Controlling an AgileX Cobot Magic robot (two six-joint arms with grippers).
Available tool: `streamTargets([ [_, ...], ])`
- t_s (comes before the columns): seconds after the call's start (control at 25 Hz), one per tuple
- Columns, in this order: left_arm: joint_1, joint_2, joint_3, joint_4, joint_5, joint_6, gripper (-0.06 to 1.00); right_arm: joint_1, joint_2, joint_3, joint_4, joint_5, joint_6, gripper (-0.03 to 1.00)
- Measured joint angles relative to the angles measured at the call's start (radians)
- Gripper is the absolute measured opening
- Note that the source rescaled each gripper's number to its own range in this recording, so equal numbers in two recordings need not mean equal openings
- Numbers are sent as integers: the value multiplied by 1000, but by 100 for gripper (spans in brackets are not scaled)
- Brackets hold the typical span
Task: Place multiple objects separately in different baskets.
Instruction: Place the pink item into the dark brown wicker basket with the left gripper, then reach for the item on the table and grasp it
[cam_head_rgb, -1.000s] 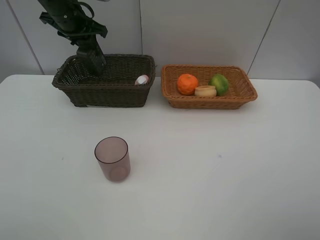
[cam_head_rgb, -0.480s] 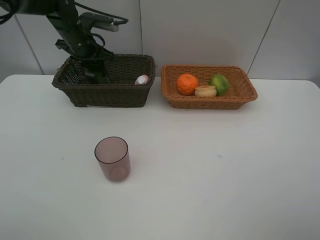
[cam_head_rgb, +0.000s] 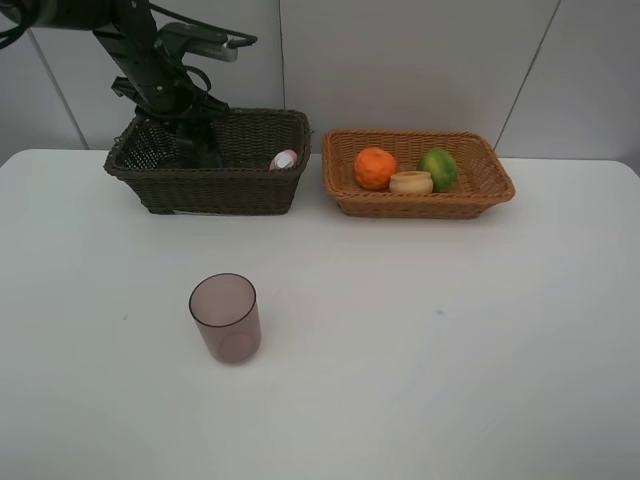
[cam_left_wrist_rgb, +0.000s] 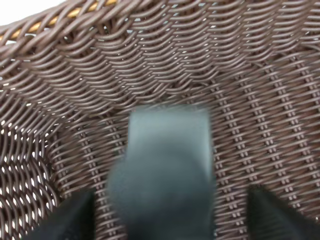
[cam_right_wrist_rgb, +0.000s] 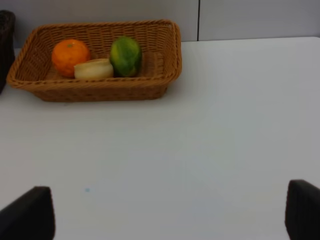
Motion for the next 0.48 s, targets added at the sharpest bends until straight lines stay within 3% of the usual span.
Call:
streamTargets([
  [0.12, -1, -9, 0, -9, 1, -2, 97, 0, 0, 0, 0, 0, 0, 100],
  [0.28, -6, -68, 0, -15, 7, -2, 100, 0, 0, 0, 0, 0, 0, 100],
  [0.48, -42, -156, -2, -15, 138, 0, 100, 0, 0, 0, 0, 0, 0, 100],
])
